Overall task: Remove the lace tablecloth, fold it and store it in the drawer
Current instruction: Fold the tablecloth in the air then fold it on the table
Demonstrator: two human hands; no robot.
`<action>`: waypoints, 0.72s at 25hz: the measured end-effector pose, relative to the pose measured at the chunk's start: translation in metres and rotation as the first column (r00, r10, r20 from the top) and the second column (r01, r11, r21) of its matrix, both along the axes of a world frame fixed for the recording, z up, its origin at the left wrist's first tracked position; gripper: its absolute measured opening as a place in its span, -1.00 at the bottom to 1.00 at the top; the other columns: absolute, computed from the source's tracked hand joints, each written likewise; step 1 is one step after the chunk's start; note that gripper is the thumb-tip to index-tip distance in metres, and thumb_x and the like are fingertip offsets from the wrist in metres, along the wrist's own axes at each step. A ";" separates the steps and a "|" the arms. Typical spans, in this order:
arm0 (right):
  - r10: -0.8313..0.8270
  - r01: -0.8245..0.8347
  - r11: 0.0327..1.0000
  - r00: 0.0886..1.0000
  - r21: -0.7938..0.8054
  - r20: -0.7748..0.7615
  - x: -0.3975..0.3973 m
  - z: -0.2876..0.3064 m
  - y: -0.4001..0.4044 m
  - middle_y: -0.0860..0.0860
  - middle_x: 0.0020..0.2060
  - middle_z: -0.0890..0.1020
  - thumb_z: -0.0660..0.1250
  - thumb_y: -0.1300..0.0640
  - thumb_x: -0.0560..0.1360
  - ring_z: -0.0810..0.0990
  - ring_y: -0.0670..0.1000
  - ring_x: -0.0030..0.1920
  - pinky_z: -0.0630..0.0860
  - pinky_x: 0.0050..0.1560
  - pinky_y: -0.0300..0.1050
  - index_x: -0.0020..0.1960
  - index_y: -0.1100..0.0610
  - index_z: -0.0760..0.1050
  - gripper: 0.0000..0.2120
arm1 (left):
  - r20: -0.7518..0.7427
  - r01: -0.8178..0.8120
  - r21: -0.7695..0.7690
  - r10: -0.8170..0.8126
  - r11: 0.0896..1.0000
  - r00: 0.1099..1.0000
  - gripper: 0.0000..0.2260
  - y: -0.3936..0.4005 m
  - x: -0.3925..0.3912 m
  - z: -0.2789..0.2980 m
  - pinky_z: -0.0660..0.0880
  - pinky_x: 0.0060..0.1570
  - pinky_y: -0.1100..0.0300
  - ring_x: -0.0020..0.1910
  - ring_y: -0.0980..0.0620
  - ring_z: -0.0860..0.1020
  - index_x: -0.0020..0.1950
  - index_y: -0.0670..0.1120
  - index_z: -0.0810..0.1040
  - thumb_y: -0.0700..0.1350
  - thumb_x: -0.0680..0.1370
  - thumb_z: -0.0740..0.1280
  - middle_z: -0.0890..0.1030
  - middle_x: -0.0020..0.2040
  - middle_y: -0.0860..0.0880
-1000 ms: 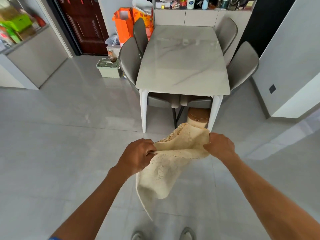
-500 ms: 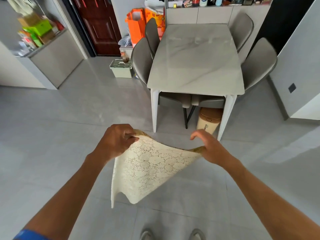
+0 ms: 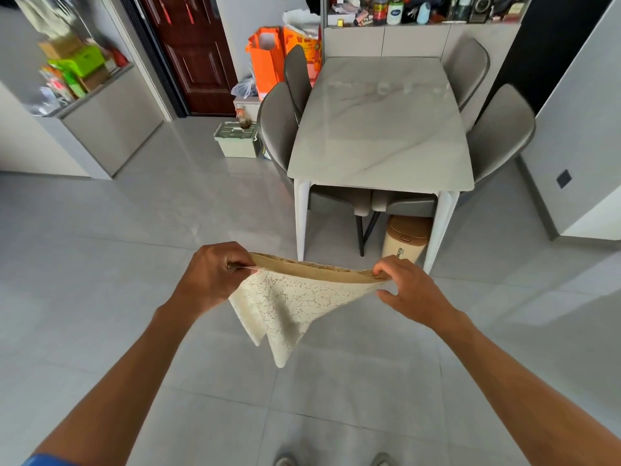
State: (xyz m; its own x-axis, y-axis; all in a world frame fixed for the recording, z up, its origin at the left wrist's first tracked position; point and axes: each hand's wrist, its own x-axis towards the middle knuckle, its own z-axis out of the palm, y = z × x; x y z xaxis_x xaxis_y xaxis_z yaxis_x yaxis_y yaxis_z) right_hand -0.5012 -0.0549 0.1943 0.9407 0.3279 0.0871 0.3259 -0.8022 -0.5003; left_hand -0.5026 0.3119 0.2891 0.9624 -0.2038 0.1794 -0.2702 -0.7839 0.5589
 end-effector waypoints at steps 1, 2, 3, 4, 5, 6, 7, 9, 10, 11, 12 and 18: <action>-0.028 0.028 1.000 1.000 0.013 -0.009 0.001 -0.001 -0.002 -0.07 0.06 0.59 0.42 0.08 0.47 0.52 -0.07 0.01 0.44 -0.07 -0.31 0.12 -0.02 0.46 -0.74 | 0.016 0.007 0.001 -0.007 1.000 1.000 -0.89 -0.001 0.000 0.000 0.41 -0.26 0.47 -0.23 0.15 0.59 -0.23 -0.07 0.70 -0.27 0.39 0.52 0.66 -0.25 0.11; -0.038 0.038 0.999 0.999 0.002 -0.020 0.003 -0.002 -0.005 -0.07 0.08 0.60 0.43 0.07 0.47 0.54 -0.06 0.03 0.45 -0.06 -0.33 0.12 -0.02 0.49 -0.75 | 0.030 0.012 -0.001 -0.012 1.000 0.999 -0.90 -0.001 0.001 0.001 0.41 -0.26 0.48 -0.23 0.17 0.59 -0.23 -0.08 0.71 -0.27 0.39 0.52 0.66 -0.25 0.11; -0.029 0.028 0.999 0.999 -0.034 -0.035 0.004 -0.005 -0.007 -0.07 0.11 0.61 0.44 0.05 0.47 0.54 -0.05 0.07 0.45 -0.03 -0.31 0.14 -0.01 0.54 -0.75 | 0.043 0.012 -0.006 -0.012 1.000 0.999 -0.90 -0.002 0.002 0.001 0.42 -0.26 0.46 -0.22 0.18 0.58 -0.22 -0.09 0.71 -0.28 0.39 0.52 0.66 -0.24 0.10; -0.015 0.011 0.997 0.998 -0.082 -0.058 0.004 -0.007 -0.008 -0.07 0.15 0.61 0.44 0.03 0.48 0.54 -0.04 0.12 0.46 0.03 -0.26 0.17 -0.01 0.57 -0.72 | 0.052 0.009 -0.011 -0.009 1.000 0.999 -0.90 -0.002 0.003 0.001 0.46 -0.26 0.42 -0.21 0.17 0.59 -0.21 -0.10 0.71 -0.28 0.39 0.52 0.67 -0.23 0.09; -0.014 0.004 0.993 0.996 -0.119 -0.083 0.003 -0.010 -0.010 -0.07 0.19 0.61 0.44 0.01 0.48 0.53 -0.02 0.16 0.47 0.09 -0.20 0.22 -0.01 0.58 -0.68 | 0.058 0.007 -0.013 -0.006 1.000 0.998 -0.90 -0.002 0.004 0.002 0.49 -0.25 0.35 -0.22 0.14 0.59 -0.20 -0.10 0.72 -0.29 0.39 0.52 0.67 -0.22 0.09; -0.031 0.018 0.991 0.994 -0.129 -0.100 0.001 -0.012 -0.010 -0.07 0.22 0.61 0.43 0.00 0.48 0.53 -0.02 0.18 0.48 0.12 -0.15 0.27 -0.02 0.55 -0.64 | 0.063 0.008 -0.014 -0.007 1.000 0.998 -0.89 -0.002 0.005 0.001 0.51 -0.24 0.31 -0.23 0.12 0.60 -0.19 -0.10 0.72 -0.30 0.39 0.52 0.67 -0.22 0.09; -0.054 0.043 0.993 0.993 -0.107 -0.101 -0.001 -0.013 -0.010 -0.06 0.24 0.60 0.43 -0.01 0.48 0.53 -0.02 0.20 0.49 0.15 -0.13 0.30 -0.02 0.52 -0.60 | 0.066 0.012 -0.013 -0.011 1.000 0.998 -0.89 -0.002 0.006 0.001 0.53 -0.23 0.28 -0.24 0.11 0.61 -0.18 -0.10 0.72 -0.30 0.39 0.51 0.68 -0.21 0.08; -0.041 0.041 0.999 0.997 -0.005 -0.073 -0.006 -0.011 -0.003 -0.07 0.26 0.57 0.45 0.00 0.46 0.51 -0.03 0.22 0.46 0.19 -0.13 0.30 -0.04 0.46 -0.57 | 0.064 0.019 -0.009 -0.018 1.000 0.998 -0.88 -0.004 0.007 0.000 0.54 -0.22 0.27 -0.25 0.11 0.62 -0.17 -0.10 0.73 -0.30 0.39 0.51 0.68 -0.20 0.07; 0.000 0.002 0.999 0.999 0.033 -0.052 -0.008 -0.009 0.003 -0.06 0.25 0.55 0.45 0.02 0.45 0.49 -0.03 0.22 0.44 0.21 -0.14 0.26 -0.04 0.46 -0.59 | 0.064 0.021 -0.011 -0.020 1.000 0.998 -0.88 -0.004 0.007 0.000 0.54 -0.23 0.30 -0.25 0.12 0.62 -0.17 -0.10 0.73 -0.30 0.39 0.51 0.68 -0.20 0.08; 0.042 -0.040 0.998 0.999 0.048 -0.031 -0.011 -0.007 0.009 -0.05 0.25 0.53 0.45 0.03 0.45 0.48 -0.01 0.22 0.41 0.22 -0.14 0.21 -0.03 0.48 -0.64 | 0.066 0.025 -0.010 -0.024 1.000 0.998 -0.88 -0.005 0.006 -0.001 0.53 -0.23 0.32 -0.26 0.12 0.62 -0.17 -0.09 0.73 -0.30 0.39 0.51 0.68 -0.20 0.08; 0.070 -0.069 0.997 0.998 0.045 -0.005 -0.015 -0.004 0.017 -0.03 0.25 0.52 0.45 0.04 0.45 0.47 0.01 0.24 0.38 0.24 -0.13 0.17 -0.01 0.51 -0.69 | 0.068 0.032 -0.007 -0.031 0.999 0.997 -0.88 -0.006 0.006 -0.001 0.53 -0.24 0.32 -0.26 0.12 0.63 -0.17 -0.09 0.73 -0.30 0.39 0.51 0.68 -0.20 0.08; 0.148 -0.174 0.977 0.969 0.120 0.195 -0.034 0.032 0.095 -0.09 0.15 0.58 0.38 -0.03 0.43 0.47 -0.05 0.17 0.35 0.14 -0.10 0.23 -0.03 0.49 -0.62 | 0.041 0.116 0.011 -0.117 0.993 0.992 -0.86 -0.023 -0.007 -0.001 0.54 -0.32 0.15 -0.31 0.09 0.60 -0.20 -0.07 0.72 -0.30 0.39 0.48 0.65 -0.25 0.08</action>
